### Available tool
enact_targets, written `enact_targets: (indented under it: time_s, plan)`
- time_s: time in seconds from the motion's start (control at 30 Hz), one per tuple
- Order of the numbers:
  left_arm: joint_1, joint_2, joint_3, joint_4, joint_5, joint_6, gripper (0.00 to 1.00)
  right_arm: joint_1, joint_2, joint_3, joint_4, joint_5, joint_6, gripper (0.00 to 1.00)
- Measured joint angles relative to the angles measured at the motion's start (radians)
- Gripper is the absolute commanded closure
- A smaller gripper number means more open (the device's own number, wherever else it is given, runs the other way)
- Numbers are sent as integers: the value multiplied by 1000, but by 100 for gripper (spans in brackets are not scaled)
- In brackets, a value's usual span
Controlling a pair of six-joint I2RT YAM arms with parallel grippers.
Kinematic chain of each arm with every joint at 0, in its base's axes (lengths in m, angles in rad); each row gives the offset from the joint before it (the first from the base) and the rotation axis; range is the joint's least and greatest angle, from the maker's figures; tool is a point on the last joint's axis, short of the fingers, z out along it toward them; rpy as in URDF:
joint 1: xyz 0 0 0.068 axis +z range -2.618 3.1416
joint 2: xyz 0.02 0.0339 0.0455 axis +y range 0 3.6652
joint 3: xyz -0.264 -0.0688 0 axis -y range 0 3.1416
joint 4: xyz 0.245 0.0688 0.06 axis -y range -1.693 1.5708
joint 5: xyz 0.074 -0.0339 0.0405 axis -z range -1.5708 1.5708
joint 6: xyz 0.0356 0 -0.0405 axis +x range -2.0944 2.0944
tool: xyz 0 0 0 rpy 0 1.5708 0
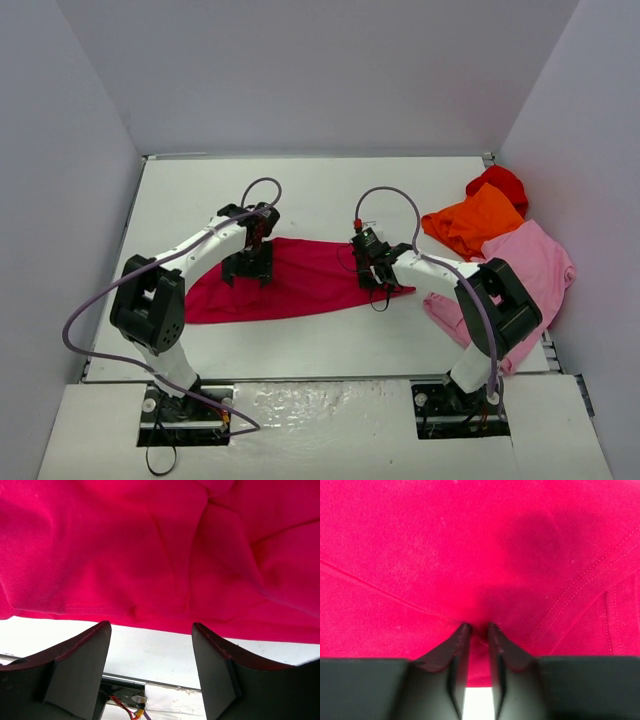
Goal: Fold and stack the t-shirts
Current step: Fold the other side of the tshirt into a rectangle
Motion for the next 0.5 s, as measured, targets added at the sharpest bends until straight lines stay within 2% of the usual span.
enact_targets:
  time_s: [0.07,0.1,0.13,0.2,0.27,0.3,0.5]
  plan:
    - [-5,11,0,0,-14,-5,42,0,0,0,0,1,-4,94]
    - [-7,18,0,0,-20,-7,45,0,0,0,0,1,-7,100]
    - [-9,27,1,-1,-24,-10,51,0,-2,0,-2,3,-10,100]
    - [-13,48,2,0,-29,-14,68,0,-10,0,-10,7,-13,100]
    - [-16,69,2,1,-32,-16,93,-1,-24,0,-17,11,-14,100]
    - [-18,80,3,2,-33,-17,100,-1,-31,0,-22,14,-14,100]
    - [-41,128,5,14,-35,-18,100,-1,-86,0,-61,41,-18,100]
